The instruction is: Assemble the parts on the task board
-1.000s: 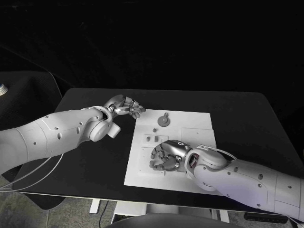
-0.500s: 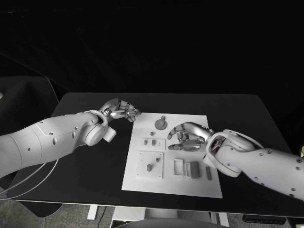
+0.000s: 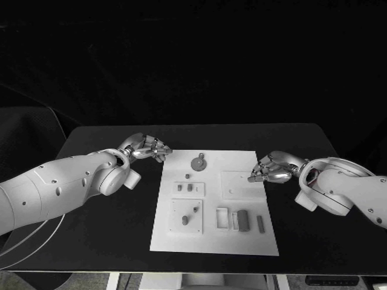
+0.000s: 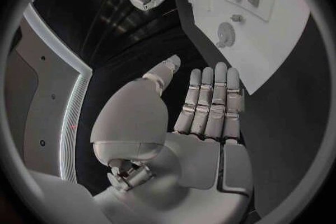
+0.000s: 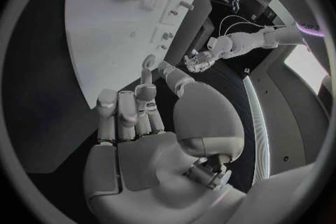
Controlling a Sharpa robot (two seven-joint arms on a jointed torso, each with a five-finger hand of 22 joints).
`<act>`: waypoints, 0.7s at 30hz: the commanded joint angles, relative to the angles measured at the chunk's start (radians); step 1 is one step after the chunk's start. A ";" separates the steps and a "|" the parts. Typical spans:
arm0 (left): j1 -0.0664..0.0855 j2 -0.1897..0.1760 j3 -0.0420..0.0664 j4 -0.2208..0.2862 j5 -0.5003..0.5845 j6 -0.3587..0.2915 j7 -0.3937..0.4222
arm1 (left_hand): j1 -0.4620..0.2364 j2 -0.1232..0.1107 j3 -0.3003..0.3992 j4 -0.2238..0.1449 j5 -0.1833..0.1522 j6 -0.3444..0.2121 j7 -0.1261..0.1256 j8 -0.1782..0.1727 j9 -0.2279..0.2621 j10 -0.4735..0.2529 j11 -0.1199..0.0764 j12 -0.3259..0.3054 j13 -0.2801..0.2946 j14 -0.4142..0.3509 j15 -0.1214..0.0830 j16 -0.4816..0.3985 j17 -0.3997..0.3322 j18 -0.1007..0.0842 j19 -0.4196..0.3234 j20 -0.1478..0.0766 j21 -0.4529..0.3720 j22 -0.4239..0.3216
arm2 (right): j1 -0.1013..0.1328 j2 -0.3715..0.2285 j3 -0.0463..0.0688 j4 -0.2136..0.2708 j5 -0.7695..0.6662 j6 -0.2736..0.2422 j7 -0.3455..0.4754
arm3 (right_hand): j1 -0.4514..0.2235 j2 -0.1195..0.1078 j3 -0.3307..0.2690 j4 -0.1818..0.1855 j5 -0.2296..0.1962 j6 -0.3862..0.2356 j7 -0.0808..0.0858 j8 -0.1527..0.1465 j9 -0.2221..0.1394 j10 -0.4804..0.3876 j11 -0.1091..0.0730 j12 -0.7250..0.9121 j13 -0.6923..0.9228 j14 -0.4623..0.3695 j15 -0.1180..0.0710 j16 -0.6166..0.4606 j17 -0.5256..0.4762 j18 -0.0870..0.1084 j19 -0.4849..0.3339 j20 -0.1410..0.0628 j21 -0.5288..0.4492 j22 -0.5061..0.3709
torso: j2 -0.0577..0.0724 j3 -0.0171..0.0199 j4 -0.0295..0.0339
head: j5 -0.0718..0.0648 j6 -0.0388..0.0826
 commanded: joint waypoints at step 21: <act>0.001 0.008 0.000 0.002 0.010 0.012 0.006 | -0.022 0.015 -0.007 0.014 -0.002 0.001 -0.003 -0.001 0.002 0.022 -0.005 -0.001 0.006 0.015 -0.003 -0.004 0.000 0.008 0.006 0.000 0.002 0.005 | -0.027 -0.020 -0.058 0.128 -0.068 0.187 -0.358 | -0.253 -0.053 -0.050 0.130 -0.001 0.073 0.019 -0.012 0.001 0.085 -0.030 0.015 -0.009 0.075 -0.017 0.027 0.009 0.030 0.056 -0.018 0.151 0.055 | 0.001 -0.0021 0.0018 | -0.045 -0.018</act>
